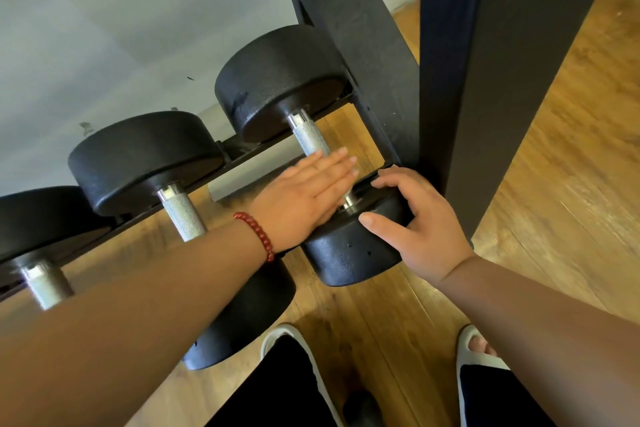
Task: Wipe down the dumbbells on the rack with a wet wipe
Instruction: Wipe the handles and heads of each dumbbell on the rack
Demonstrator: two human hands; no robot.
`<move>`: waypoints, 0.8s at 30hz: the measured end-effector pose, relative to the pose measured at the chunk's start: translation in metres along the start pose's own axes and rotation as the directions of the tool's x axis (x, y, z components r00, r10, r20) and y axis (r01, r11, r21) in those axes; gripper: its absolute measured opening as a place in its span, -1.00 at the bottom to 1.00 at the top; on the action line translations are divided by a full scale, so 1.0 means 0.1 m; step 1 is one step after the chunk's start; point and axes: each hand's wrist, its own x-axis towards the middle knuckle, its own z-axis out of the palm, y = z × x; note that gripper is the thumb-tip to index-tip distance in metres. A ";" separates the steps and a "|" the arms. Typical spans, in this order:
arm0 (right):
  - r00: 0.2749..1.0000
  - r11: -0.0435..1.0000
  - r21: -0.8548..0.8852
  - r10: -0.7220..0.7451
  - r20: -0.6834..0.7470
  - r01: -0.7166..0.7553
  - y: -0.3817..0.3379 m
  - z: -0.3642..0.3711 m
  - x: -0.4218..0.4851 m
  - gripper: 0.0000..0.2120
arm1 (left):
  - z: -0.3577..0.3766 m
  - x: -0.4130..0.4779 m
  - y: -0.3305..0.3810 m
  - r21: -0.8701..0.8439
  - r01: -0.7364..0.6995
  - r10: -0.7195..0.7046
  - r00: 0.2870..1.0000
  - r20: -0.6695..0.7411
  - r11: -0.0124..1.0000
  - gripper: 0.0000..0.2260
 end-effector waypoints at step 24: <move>1.000 0.999 -0.049 -0.017 -0.015 0.016 -0.02 0.00 0.00 -0.55 | -0.10 0.44 0.19 -0.773 0.567 -0.835 0.250 0.490 -0.285 -0.44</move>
